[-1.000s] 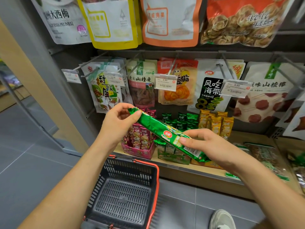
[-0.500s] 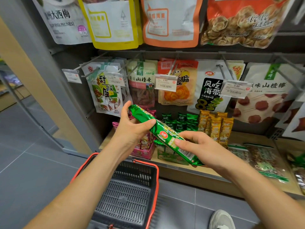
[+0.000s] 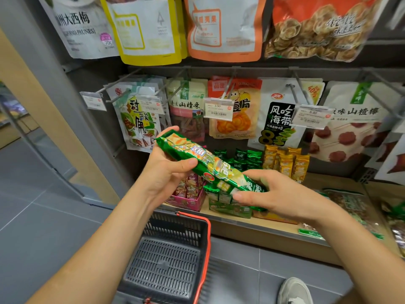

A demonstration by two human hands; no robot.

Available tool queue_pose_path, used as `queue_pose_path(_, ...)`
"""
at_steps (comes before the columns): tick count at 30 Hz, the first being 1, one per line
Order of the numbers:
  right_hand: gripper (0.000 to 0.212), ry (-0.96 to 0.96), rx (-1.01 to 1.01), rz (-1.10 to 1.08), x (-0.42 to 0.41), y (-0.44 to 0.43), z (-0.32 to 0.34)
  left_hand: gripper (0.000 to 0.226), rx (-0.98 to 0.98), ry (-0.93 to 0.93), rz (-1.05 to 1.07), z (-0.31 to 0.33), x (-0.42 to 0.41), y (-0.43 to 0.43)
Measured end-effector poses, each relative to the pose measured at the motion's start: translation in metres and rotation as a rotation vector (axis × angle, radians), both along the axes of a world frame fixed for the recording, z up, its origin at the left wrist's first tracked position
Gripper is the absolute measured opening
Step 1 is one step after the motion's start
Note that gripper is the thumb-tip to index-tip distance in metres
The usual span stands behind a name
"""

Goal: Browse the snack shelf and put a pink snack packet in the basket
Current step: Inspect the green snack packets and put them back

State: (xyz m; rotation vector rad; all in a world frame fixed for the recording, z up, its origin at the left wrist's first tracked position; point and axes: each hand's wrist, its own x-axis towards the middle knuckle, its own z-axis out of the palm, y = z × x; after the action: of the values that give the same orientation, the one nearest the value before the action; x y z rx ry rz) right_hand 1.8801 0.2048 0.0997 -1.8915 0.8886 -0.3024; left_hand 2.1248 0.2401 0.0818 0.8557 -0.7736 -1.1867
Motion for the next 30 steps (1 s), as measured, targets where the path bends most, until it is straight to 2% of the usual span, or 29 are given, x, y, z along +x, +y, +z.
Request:
queue_pose_path(3,0.037,0.078,-0.217,-0.089,-0.008,-0.007,0.0,0.062,0.023,-0.055,0.011,0.003,0.014,0.001)
queue_pose_path(5,0.043,0.088,-0.328,-0.186,-0.011,-0.009,0.0,0.054,0.046,-0.231,0.065,0.005,0.025,0.001)
queue_pose_path(7,0.044,0.015,-0.362,-0.264,-0.014,-0.01,-0.001,0.056,0.081,-0.423,0.095,0.005,0.032,0.003)
queue_pose_path(9,0.039,-0.073,-0.388,-0.301,-0.017,-0.011,0.0,0.056,0.139,-0.707,0.114,0.003,0.036,0.005)
queue_pose_path(12,0.037,-0.102,-0.473,-0.297,-0.019,-0.01,0.002,0.044,0.184,-1.232,0.151,-0.001,0.036,0.006)
queue_pose_path(14,0.038,-0.055,-0.521,-0.275,-0.019,-0.01,0.002,0.048,0.108,-1.526,0.165,-0.002,0.031,0.006)
queue_pose_path(16,0.04,0.0,-0.576,-0.251,-0.018,-0.011,0.0,0.056,-0.075,-1.698,0.12,-0.004,0.018,0.007)
queue_pose_path(18,0.042,0.005,-0.609,-0.228,-0.015,-0.009,-0.001,0.06,-0.192,-1.684,0.054,-0.006,0.0,0.01)
queue_pose_path(23,0.045,-0.002,-0.592,-0.144,-0.01,-0.007,-0.003,0.051,-0.24,-1.592,0.021,-0.01,-0.03,0.009)
queue_pose_path(24,0.045,0.015,-0.538,-0.133,-0.012,-0.008,-0.003,0.048,-0.226,-1.572,0.02,-0.011,-0.031,0.008)
queue_pose_path(26,0.046,-0.023,-0.295,-0.122,-0.015,-0.009,0.0,0.043,-0.218,-1.554,0.025,-0.014,-0.032,0.007)
queue_pose_path(28,0.047,-0.166,0.018,-0.172,-0.015,-0.008,0.002,0.041,-0.209,-1.576,0.025,-0.02,-0.034,0.007)
queue_pose_path(30,0.035,-0.283,0.127,-0.267,-0.011,-0.008,0.001,0.042,-0.194,-1.578,0.009,-0.026,-0.038,0.006)
